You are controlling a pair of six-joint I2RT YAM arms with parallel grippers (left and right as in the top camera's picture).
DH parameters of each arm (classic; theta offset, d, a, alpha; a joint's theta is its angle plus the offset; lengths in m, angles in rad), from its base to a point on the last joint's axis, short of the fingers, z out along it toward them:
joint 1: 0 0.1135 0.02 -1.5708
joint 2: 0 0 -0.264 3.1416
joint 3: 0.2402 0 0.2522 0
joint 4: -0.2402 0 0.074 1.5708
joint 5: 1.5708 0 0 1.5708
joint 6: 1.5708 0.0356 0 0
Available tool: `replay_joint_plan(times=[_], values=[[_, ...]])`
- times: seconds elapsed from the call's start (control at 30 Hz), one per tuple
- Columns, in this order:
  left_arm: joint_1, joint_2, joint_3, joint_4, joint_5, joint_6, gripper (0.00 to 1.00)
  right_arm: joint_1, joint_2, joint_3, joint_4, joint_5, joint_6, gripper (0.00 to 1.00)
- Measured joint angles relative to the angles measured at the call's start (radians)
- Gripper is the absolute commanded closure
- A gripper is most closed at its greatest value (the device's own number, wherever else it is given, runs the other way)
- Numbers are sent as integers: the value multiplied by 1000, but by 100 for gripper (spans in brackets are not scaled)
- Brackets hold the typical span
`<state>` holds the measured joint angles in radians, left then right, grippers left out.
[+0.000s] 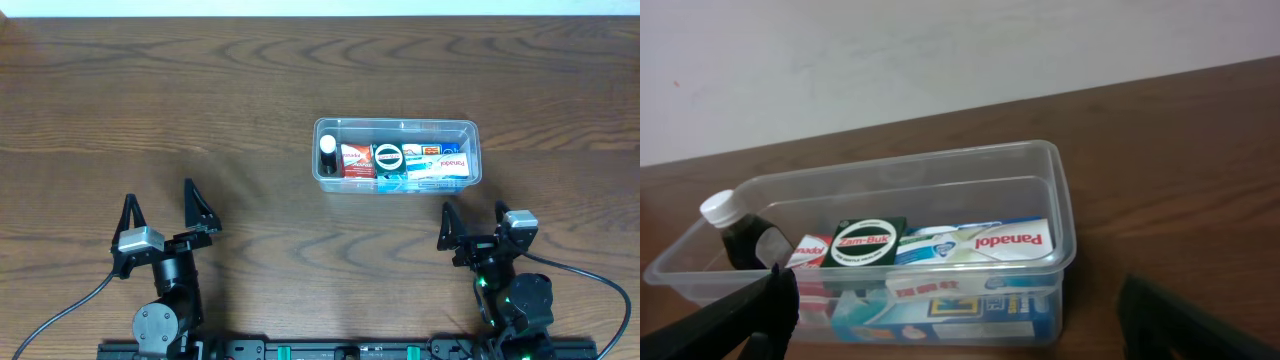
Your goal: Pack container
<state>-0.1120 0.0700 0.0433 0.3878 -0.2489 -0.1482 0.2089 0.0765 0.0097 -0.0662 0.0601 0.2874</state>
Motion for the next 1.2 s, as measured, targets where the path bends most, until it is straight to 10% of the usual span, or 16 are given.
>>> replay_joint_plan(times=[0.67, 1.2], values=[[0, 0, -36, -108, -33, -157, 2, 0, 8, 0, 0, 5, -10, 1], [0, 0, -37, -363, 219, -29, 2, 0, 8, 0, 0, 8, -10, 1]])
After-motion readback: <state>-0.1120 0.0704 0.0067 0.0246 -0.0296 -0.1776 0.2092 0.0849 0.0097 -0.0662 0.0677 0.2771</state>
